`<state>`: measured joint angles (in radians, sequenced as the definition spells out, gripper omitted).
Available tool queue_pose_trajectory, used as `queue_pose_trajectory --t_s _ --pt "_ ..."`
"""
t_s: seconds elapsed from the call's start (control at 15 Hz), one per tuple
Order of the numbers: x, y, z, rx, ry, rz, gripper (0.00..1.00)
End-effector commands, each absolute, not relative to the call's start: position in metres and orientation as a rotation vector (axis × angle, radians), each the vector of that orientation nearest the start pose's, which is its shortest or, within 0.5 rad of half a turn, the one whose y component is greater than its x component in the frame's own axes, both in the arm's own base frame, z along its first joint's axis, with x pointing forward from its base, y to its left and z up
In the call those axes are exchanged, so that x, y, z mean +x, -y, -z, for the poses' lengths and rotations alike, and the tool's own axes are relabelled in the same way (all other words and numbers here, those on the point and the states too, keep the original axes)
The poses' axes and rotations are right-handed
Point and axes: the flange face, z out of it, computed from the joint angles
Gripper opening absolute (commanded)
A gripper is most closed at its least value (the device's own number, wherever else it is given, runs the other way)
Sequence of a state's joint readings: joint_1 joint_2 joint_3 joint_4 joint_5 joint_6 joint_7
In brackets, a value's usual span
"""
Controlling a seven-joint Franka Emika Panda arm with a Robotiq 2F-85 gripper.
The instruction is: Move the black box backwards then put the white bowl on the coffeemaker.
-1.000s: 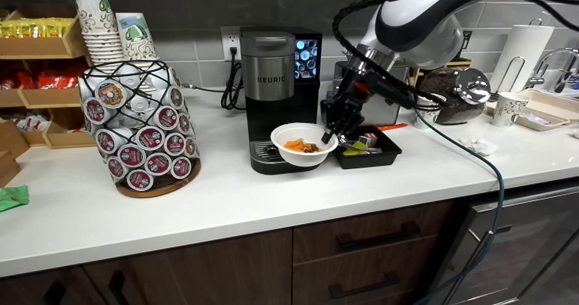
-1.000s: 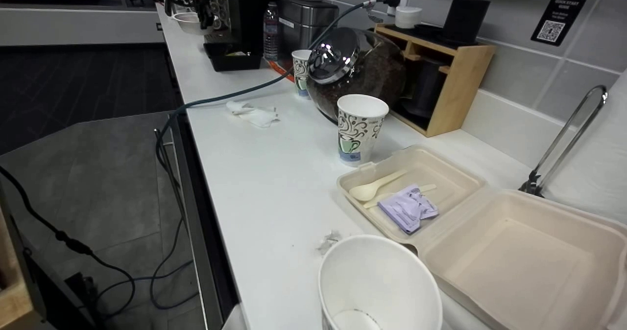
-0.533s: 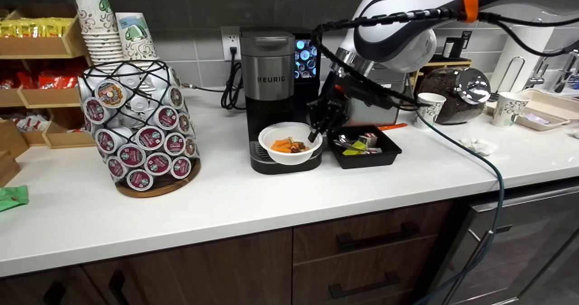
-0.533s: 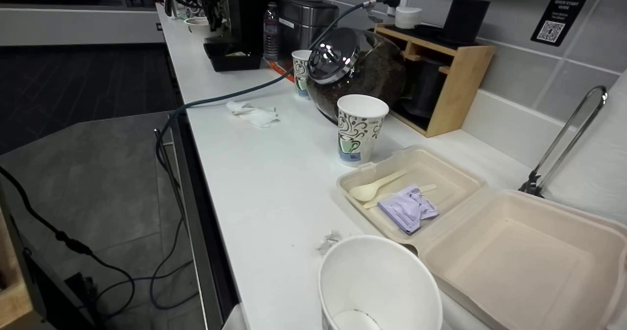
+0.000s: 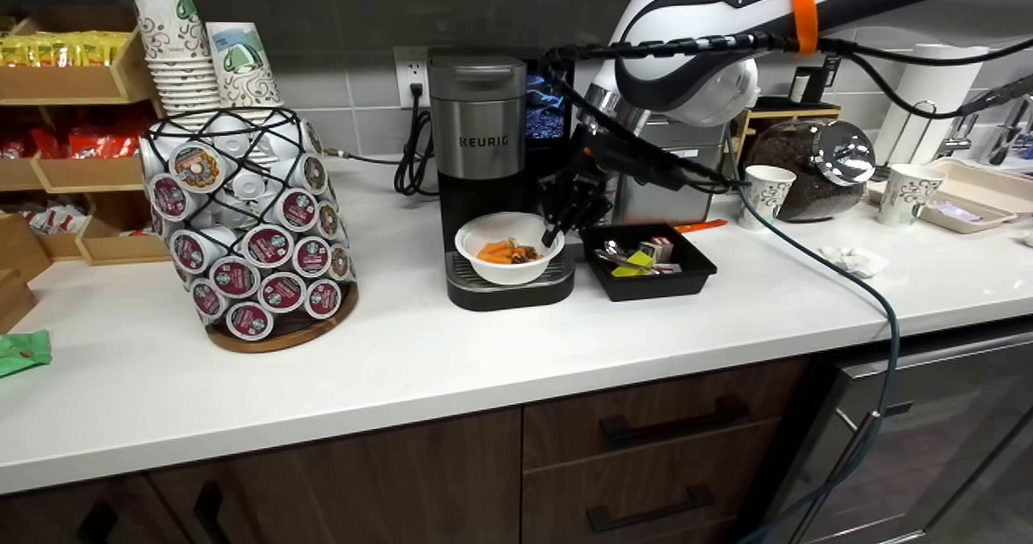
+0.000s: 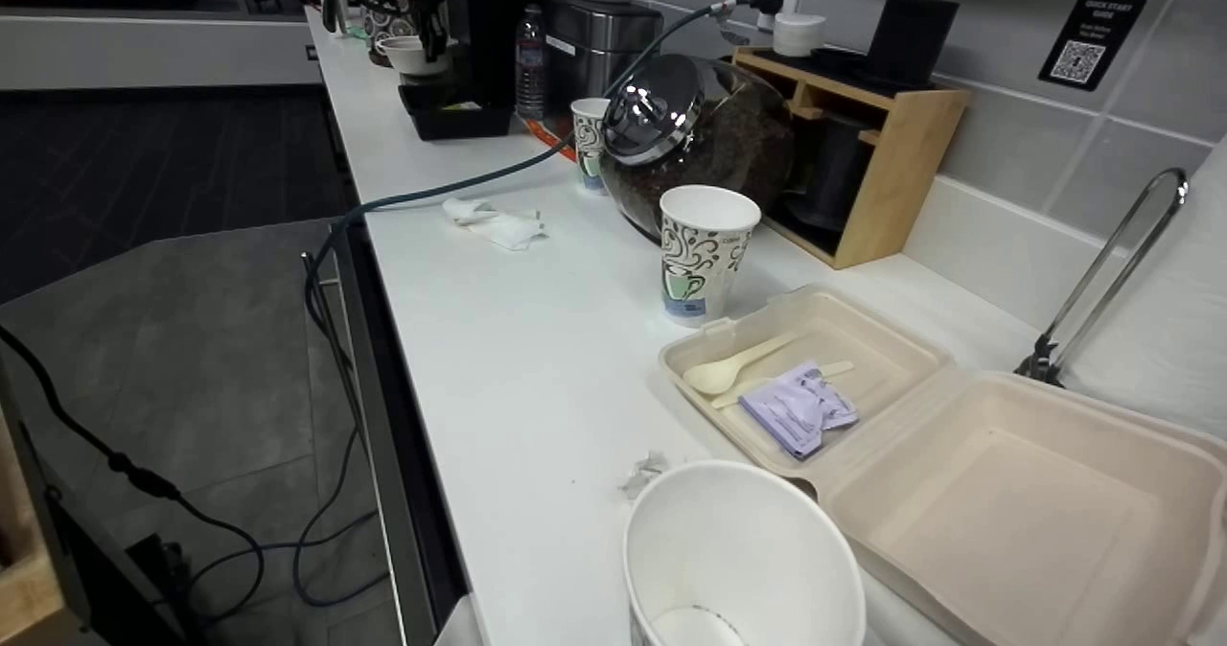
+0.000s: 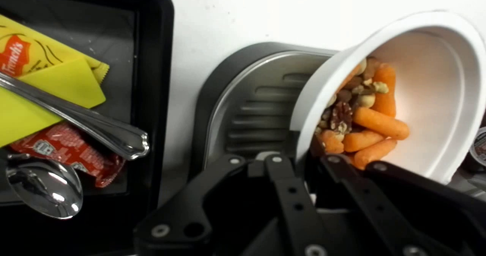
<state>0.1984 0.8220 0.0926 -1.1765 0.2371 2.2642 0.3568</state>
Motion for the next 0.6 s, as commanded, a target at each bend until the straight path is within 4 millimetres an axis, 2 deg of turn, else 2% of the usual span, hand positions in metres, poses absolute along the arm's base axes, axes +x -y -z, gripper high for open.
queue_pose_trajectory --t_s 0.0,0.13,0.33,0.53 --pt "0.765 -0.212 -0.322 -2.79 -0.379 0.206 0.32" --pt "0.766 -0.211 -0.323 -2.791 -0.395 0.195 0.46" --pt "0.761 -0.203 -0.333 -2.793 -0.398 0.205 0.69" --pt "0.743 -0.191 -0.354 -2.805 -0.383 0.247 0.91"
